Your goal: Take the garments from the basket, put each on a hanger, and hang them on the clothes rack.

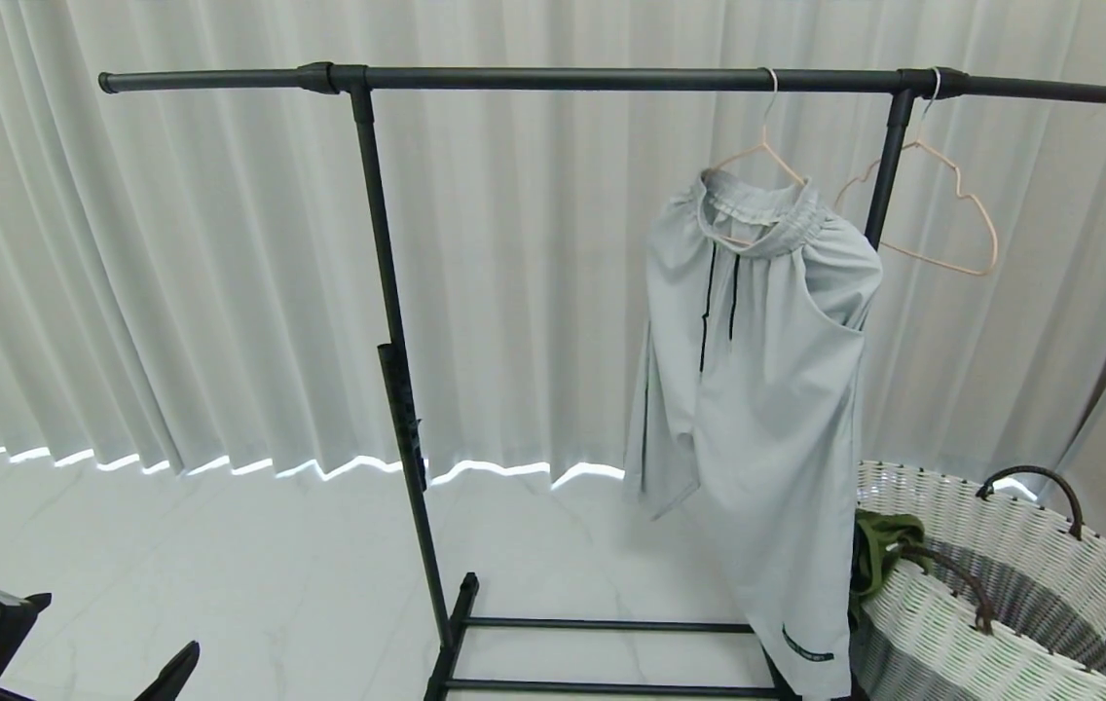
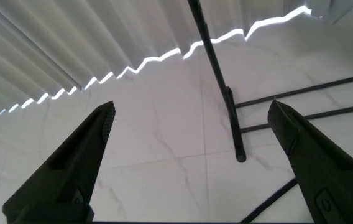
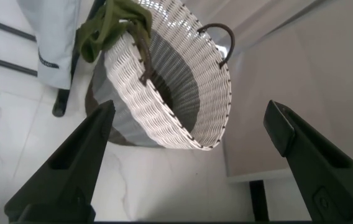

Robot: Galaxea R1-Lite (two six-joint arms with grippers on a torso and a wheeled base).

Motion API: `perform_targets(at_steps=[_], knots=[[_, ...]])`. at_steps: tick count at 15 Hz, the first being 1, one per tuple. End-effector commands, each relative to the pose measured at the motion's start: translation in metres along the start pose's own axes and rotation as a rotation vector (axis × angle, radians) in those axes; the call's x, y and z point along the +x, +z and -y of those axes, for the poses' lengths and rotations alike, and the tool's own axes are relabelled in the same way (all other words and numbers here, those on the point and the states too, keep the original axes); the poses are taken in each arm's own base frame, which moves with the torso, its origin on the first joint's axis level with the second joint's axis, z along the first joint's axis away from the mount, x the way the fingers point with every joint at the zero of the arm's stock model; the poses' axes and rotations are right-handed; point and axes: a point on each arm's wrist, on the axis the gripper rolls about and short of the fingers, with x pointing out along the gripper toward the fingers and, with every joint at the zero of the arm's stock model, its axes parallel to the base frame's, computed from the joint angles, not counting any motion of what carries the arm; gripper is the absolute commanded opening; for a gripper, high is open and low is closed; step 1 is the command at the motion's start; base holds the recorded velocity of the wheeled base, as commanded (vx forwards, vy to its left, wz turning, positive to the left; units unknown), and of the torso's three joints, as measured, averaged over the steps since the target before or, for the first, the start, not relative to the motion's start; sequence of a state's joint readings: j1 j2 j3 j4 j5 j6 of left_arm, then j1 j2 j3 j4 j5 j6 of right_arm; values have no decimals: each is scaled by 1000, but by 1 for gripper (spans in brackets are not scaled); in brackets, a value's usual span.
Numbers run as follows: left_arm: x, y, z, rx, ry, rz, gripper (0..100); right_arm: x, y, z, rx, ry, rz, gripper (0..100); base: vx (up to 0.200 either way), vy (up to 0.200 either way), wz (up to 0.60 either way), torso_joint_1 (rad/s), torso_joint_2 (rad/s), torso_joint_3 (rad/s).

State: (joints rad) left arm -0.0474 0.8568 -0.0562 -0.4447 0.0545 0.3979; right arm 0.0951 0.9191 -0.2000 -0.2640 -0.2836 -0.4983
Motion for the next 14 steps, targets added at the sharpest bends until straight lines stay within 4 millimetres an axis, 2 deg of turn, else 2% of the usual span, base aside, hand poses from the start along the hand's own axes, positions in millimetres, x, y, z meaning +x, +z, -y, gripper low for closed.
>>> perform_targets(at_steps=[1,6,14], knots=[[0,-3,1,0,-5,-14,100,0,-3,-2,-4,4,-8,100,0,-200,0,-17,66,51],[1,-4,2,1,-8,-18,100,-2,-7,-3,-4,4,-8,100,0,-200,0,0,15,10],[3,-2,1,-8,-12,-23,100,-1,-7,-5,-6,46,1,100,200,0,0,1,5,4]])
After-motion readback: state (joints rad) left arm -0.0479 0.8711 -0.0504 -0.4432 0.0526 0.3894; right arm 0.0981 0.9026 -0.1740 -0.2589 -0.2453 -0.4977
